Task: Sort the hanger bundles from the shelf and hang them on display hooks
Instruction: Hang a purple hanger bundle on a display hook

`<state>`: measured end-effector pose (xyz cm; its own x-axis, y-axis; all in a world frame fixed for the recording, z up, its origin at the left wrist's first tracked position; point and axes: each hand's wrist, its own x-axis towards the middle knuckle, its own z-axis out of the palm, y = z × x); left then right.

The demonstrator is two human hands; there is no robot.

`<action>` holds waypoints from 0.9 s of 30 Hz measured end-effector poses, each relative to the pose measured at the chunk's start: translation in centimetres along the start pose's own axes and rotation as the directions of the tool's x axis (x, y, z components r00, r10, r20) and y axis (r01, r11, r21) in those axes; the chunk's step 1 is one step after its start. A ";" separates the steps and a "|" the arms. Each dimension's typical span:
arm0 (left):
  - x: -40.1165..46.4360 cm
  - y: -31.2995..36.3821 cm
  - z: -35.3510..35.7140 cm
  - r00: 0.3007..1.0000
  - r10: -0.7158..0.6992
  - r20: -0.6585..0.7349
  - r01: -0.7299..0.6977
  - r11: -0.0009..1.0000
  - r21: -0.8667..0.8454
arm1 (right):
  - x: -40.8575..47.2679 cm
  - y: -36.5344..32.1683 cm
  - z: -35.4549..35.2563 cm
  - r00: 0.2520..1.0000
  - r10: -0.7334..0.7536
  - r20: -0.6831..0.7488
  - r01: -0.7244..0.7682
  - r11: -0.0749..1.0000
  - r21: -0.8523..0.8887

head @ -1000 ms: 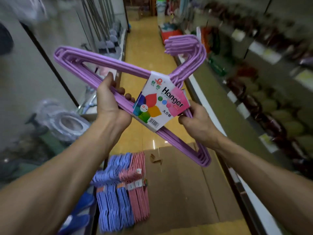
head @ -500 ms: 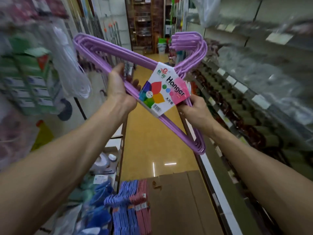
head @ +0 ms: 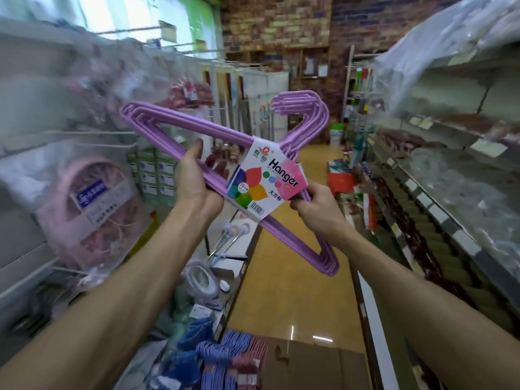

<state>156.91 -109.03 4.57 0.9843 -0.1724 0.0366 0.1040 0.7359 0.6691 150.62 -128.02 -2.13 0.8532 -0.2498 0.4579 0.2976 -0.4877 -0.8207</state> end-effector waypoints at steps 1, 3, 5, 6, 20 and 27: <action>-0.9 0.4 -0.2 1.000 0.016 -0.026 -0.016 1.000 0.008 | -0.4 -0.5 0.0 0.999 -0.023 0.029 0.023 1.000 0.004; -2.9 1.6 -0.7 0.995 0.057 -0.086 -0.055 0.998 0.020 | -0.9 -1.6 0.4 0.995 -0.054 0.081 0.052 0.998 0.027; -5.1 2.9 -1.1 0.983 0.137 -0.119 -0.136 0.991 0.014 | -1.4 -3.0 0.9 0.987 -0.087 0.134 0.080 0.995 0.057; -6.2 3.7 -1.2 0.977 0.171 -0.126 -0.172 0.985 0.002 | -1.6 -3.7 1.3 0.981 -0.100 0.165 0.089 0.993 0.076; -25.7 18.9 -7.6 0.708 0.586 -0.394 -0.562 0.805 0.189 | -8.5 -19.4 14.4 0.786 -0.402 0.470 0.196 0.883 0.427; -39.9 25.8 -12.3 0.495 0.723 -0.482 -0.667 0.672 0.323 | -18.0 -28.7 22.6 0.613 -0.525 0.590 0.174 0.818 0.548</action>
<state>122.11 -75.12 11.21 0.6308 0.7625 0.1438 -0.6323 0.3977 0.6649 136.45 -90.63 5.48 0.6197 0.5963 0.5104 0.6265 0.0158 -0.7792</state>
